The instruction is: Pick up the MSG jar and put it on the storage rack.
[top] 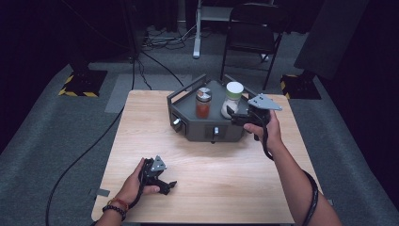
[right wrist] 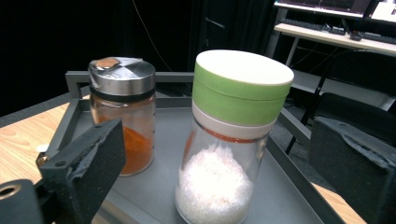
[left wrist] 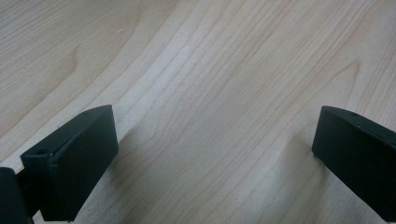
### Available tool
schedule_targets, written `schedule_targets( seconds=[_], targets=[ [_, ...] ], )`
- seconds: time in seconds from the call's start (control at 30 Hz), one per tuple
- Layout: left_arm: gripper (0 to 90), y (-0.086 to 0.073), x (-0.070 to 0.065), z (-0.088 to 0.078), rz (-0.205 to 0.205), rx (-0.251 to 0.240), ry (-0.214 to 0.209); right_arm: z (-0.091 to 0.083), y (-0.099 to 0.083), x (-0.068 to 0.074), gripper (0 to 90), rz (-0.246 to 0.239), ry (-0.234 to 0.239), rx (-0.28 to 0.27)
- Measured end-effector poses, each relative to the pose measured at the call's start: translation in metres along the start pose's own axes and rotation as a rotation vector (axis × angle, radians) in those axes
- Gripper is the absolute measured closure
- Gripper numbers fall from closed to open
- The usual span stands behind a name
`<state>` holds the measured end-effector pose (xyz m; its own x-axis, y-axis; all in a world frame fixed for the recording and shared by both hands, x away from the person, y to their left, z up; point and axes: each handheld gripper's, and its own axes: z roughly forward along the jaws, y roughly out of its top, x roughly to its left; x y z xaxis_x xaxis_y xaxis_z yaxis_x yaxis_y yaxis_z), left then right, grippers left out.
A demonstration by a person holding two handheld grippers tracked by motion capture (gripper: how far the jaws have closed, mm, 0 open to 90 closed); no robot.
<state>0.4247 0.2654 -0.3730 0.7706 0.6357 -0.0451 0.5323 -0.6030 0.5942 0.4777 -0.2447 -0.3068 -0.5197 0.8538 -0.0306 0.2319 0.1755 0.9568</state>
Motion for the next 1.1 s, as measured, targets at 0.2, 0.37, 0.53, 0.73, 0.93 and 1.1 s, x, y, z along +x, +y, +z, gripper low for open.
schedule_targets(
  seconds=[0.2, 0.37, 0.53, 0.73, 0.93, 1.1],
  targets=[
    [0.2, 0.0, 0.0, 0.0, 0.0, 0.0, 0.0, -0.012, -0.009, 0.002, 4.4, -0.022, 0.007, -0.02],
    [0.2, 0.0, 0.0, 0.0, 0.0, 0.0, 0.0, -0.019, -0.021, 0.006, 4.4, -0.038, 0.028, -0.003],
    [0.2, 0.0, 0.0, 0.0, 0.001, 0.0, 0.0, -0.024, -0.031, 0.008, 4.4, -0.037, 0.035, 0.013],
    [0.1, 0.0, 0.0, 0.0, 0.0, 0.0, 0.0, -0.031, -0.044, 0.013, 4.4, -0.051, 0.043, 0.031],
    [0.2, 0.0, 0.0, 0.0, 0.0, 0.0, 0.0, -0.036, -0.055, 0.016, 4.3, -0.075, 0.06, 0.051],
    [0.2, 0.0, 0.0, 0.0, -0.001, -0.001, 0.0, -0.038, -0.062, 0.019, 4.3, -0.08, 0.071, 0.066]
  ],
)
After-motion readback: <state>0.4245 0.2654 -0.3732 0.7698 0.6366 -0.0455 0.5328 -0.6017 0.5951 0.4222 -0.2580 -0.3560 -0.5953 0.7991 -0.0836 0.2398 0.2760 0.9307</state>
